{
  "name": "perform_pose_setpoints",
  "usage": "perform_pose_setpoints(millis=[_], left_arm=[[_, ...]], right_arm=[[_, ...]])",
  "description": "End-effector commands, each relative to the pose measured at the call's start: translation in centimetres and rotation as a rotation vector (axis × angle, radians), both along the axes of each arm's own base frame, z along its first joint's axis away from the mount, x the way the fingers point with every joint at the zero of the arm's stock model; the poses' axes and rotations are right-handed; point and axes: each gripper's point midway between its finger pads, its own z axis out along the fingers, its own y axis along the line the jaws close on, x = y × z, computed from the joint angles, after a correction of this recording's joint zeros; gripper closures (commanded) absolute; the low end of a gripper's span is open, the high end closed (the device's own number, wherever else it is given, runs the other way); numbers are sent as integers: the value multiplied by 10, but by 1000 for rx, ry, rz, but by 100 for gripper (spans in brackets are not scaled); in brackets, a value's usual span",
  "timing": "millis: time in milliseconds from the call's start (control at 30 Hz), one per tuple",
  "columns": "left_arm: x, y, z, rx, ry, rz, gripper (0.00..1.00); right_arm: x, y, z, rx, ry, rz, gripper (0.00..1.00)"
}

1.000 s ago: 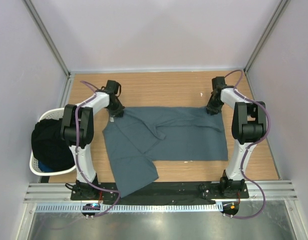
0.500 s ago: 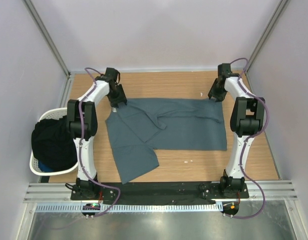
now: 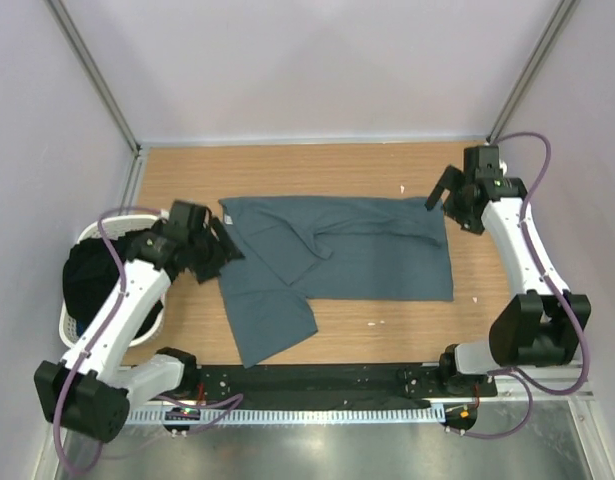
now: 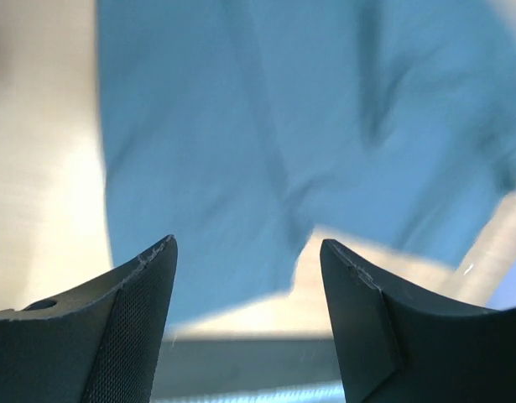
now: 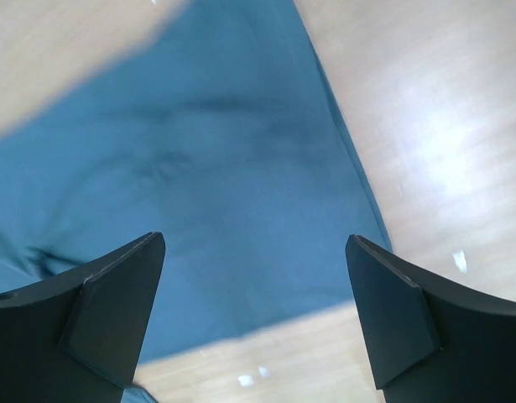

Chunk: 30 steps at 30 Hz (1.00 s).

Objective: Fold and stack the t-shirts
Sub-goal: Fold the tshirt

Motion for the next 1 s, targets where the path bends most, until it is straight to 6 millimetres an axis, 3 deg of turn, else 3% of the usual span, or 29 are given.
perform_pose_setpoints(millis=[0,67,100,133,167,300,367,467,567,767,833,967], left_arm=[[-74,-5,-64,-81,259,198,30],[-106,-16,-74,-124,272,175,31],[-127,-14,-96,-114,333,188,31],[-138,-16,-103,-137,360,217,32],[-151,-22,-109,-138,379,192,33],[-174,-18,-126,-100,389,189,34],[-185,-14,-135,-42,418,171,33],[-187,-26,-142,-30,424,128,34],[-185,-36,-149,-15,434,103,37],[-195,-28,-154,7,463,127,40],[-202,-25,-167,-14,491,154,41],[-207,-32,-174,-76,511,160,47]], right_arm=[[-64,-4,-40,0,155,-73,5],[-96,-3,-63,3,236,-81,5],[-106,-3,-68,6,245,-99,5],[-116,-3,-69,8,239,-108,5],[-131,-2,-83,14,282,-113,5],[-154,2,-106,45,314,-148,5],[-155,2,-114,50,319,-156,5],[-158,-3,-124,27,346,-177,5],[-151,-11,-117,-1,315,-213,6],[-129,-18,-97,5,244,-256,7],[-130,-21,-100,-11,267,-255,6],[-129,-26,-99,-31,277,-258,7]])
